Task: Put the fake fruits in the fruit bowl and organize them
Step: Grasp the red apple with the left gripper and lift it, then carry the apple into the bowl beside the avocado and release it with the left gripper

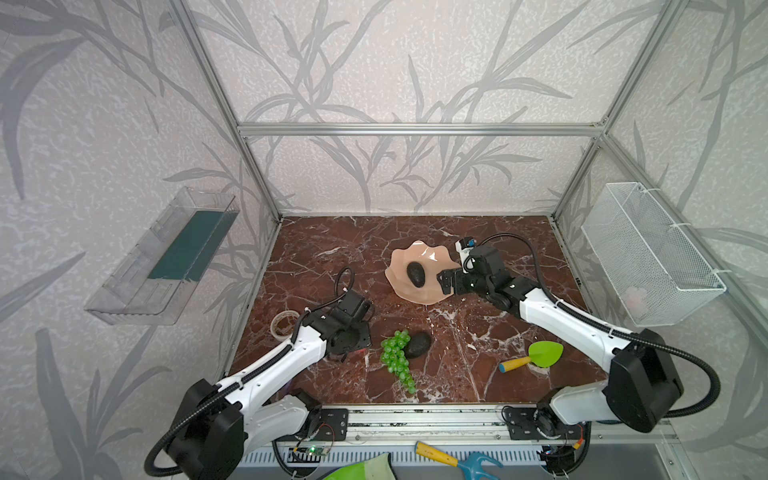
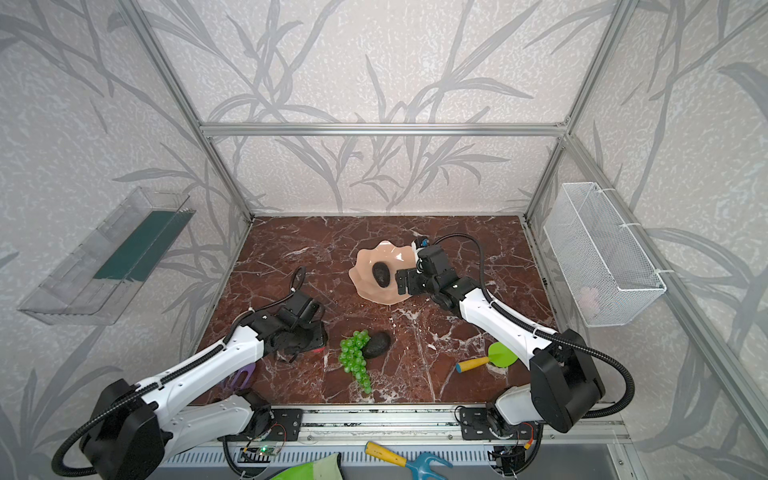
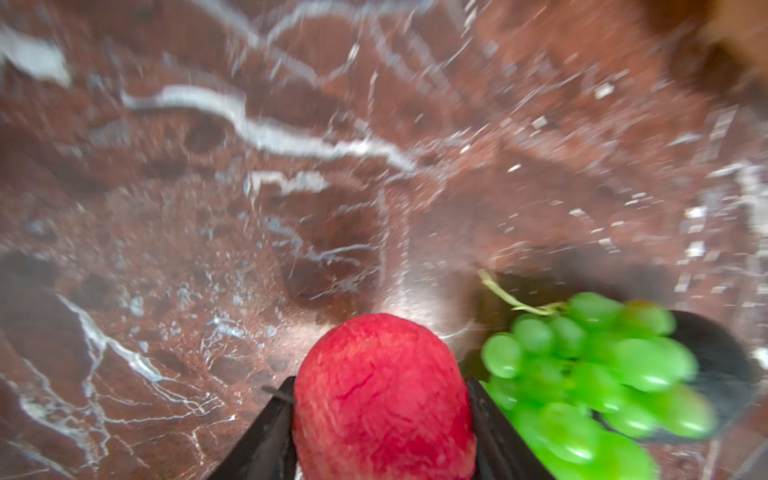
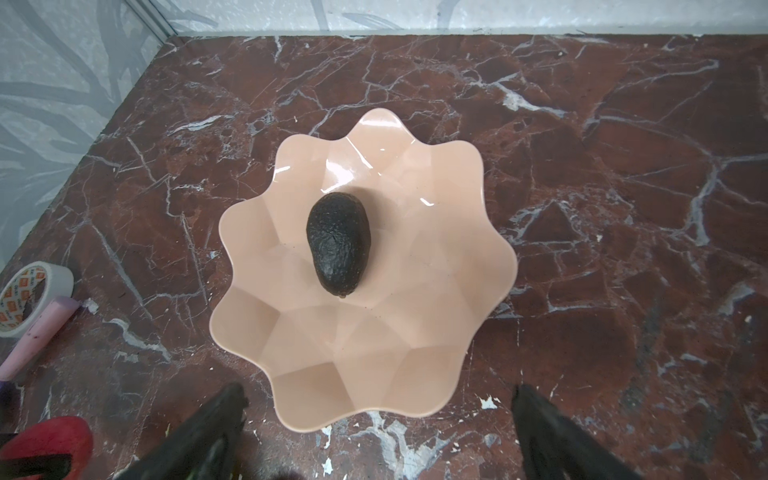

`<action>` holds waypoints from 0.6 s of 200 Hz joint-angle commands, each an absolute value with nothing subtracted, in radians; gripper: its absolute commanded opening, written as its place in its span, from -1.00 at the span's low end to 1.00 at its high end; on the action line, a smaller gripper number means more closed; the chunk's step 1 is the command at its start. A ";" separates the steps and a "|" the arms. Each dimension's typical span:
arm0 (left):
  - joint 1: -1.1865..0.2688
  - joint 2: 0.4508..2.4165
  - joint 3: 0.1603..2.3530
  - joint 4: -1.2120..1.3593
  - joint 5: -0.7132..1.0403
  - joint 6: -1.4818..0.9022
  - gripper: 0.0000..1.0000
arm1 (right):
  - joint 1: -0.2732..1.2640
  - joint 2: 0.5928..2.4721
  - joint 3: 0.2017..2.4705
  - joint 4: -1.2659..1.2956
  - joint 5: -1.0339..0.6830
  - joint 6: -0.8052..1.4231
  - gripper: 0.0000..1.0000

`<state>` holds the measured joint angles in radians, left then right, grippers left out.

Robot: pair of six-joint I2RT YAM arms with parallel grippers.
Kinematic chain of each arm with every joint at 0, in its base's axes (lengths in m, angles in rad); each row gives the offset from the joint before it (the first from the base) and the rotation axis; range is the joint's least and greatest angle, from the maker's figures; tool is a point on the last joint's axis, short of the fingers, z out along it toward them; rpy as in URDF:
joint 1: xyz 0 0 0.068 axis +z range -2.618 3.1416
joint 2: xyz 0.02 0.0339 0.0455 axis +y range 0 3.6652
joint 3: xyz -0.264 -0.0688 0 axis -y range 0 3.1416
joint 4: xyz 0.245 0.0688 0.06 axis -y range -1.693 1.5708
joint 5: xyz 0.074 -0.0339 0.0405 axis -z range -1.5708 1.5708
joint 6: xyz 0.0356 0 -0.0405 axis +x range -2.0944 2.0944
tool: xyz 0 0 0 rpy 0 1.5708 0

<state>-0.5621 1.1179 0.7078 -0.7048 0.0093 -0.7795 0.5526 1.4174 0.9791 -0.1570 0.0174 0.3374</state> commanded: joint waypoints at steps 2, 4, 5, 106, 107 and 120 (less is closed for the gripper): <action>-0.566 1.150 0.847 -0.719 -0.037 -0.714 0.06 | 0.534 1.385 0.960 -0.127 0.013 0.372 0.98; -0.566 1.159 0.860 -0.718 -0.037 -0.706 0.06 | 0.533 1.384 0.959 -0.127 0.014 0.372 0.98; -0.566 1.164 0.869 -0.718 -0.037 -0.703 0.06 | 0.532 1.384 0.960 -0.128 0.016 0.372 0.98; -0.649 1.861 1.594 -0.702 0.084 -0.525 0.06 | 0.468 1.192 0.848 -0.196 0.081 0.372 0.98; -0.650 1.867 1.601 -0.702 0.085 -0.524 0.06 | 0.467 1.190 0.846 -0.197 0.080 0.372 0.98; -0.663 1.939 1.673 -0.716 0.090 -0.520 0.06 | 0.459 1.170 0.830 -0.207 0.077 0.379 0.98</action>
